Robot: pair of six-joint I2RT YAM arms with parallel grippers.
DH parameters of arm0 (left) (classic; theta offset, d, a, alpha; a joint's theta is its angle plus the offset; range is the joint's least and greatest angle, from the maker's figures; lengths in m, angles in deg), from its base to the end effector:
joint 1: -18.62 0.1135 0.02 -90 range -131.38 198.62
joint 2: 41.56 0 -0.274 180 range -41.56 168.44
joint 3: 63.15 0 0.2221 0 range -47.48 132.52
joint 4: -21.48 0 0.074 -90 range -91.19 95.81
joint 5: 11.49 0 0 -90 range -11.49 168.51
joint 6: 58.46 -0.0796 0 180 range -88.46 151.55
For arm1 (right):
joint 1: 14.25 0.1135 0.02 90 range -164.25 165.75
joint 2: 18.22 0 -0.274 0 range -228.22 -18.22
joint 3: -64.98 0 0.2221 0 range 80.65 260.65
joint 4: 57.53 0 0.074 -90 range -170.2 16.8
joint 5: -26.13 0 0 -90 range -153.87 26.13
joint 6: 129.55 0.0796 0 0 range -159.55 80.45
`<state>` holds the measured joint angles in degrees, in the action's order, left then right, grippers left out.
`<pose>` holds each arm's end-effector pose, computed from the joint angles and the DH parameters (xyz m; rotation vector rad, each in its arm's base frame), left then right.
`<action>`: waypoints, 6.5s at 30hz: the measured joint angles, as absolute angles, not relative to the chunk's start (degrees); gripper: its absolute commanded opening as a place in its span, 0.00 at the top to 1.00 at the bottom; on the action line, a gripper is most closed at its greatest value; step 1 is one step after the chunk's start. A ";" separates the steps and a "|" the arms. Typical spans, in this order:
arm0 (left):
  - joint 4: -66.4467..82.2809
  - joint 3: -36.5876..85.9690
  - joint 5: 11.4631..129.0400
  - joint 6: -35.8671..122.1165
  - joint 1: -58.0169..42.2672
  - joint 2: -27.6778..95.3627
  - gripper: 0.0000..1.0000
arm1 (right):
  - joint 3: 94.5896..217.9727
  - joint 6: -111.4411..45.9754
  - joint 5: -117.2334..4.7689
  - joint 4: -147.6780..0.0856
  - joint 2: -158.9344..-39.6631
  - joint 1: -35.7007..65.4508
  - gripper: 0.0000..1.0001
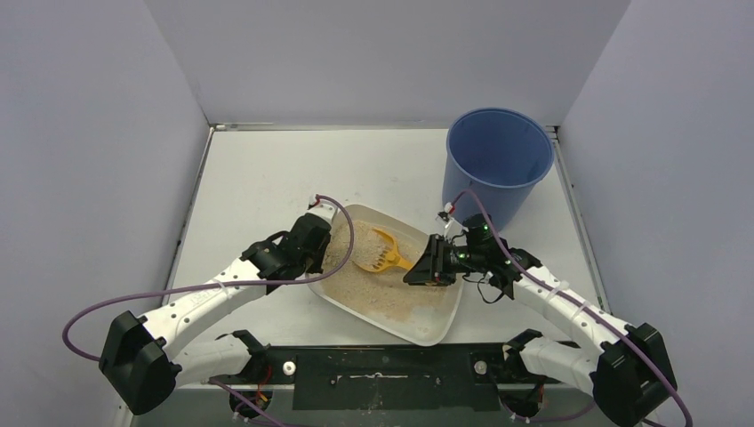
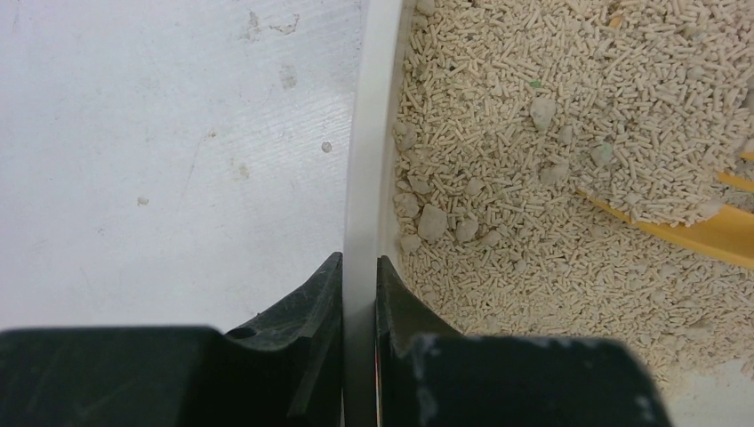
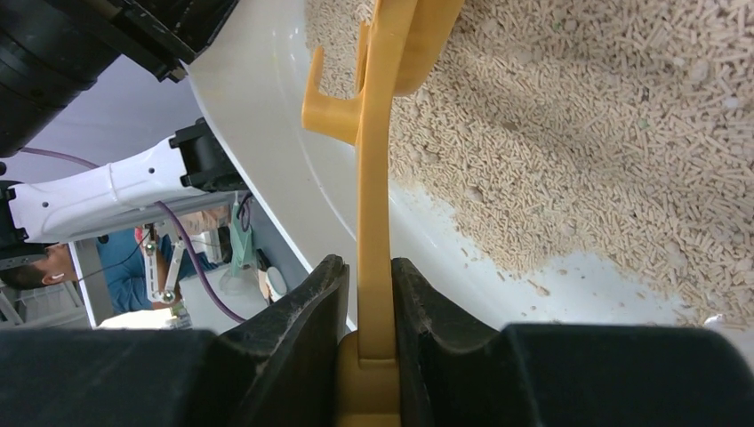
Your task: Clean the litter box
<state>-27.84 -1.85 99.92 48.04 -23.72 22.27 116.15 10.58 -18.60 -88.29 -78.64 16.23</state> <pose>0.1767 -0.1217 0.2331 0.3817 2.3616 -0.0124 0.1467 0.1520 0.2325 -0.0526 2.5609 1.5578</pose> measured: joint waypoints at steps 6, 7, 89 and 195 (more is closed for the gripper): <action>-27.84 -1.85 99.90 48.06 -23.72 22.27 1.00 | 113.31 11.87 -18.97 -89.23 -75.21 16.23 1.00; -27.84 -1.85 99.92 48.06 -23.72 22.27 1.00 | 113.29 11.98 -19.19 -90.04 -74.34 16.23 1.00; -27.64 -4.72 91.92 50.44 -15.00 17.22 1.00 | 92.24 28.77 -16.56 -32.10 -83.62 19.13 1.00; -27.99 -3.12 97.34 56.54 -13.10 10.79 0.44 | 108.00 30.17 -46.16 -68.08 -49.20 24.90 1.00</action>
